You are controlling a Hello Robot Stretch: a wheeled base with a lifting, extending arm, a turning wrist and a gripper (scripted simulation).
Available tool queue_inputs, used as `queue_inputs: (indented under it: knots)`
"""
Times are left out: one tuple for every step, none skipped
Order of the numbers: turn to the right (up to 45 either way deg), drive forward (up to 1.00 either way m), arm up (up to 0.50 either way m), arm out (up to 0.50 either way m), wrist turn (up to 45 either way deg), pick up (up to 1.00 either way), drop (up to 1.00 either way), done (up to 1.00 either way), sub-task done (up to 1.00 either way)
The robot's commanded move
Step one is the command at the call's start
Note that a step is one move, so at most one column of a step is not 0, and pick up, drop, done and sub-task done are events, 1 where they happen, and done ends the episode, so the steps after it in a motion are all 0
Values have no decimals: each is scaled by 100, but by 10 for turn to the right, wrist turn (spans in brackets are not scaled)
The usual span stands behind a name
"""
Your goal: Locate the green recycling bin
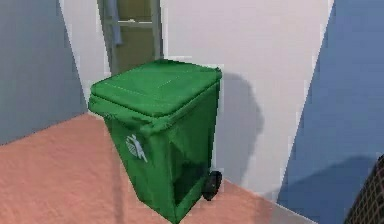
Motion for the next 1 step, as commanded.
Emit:
queue_inputs:
  knots:
    - [0,0,0,0,0,0,0,100,0]
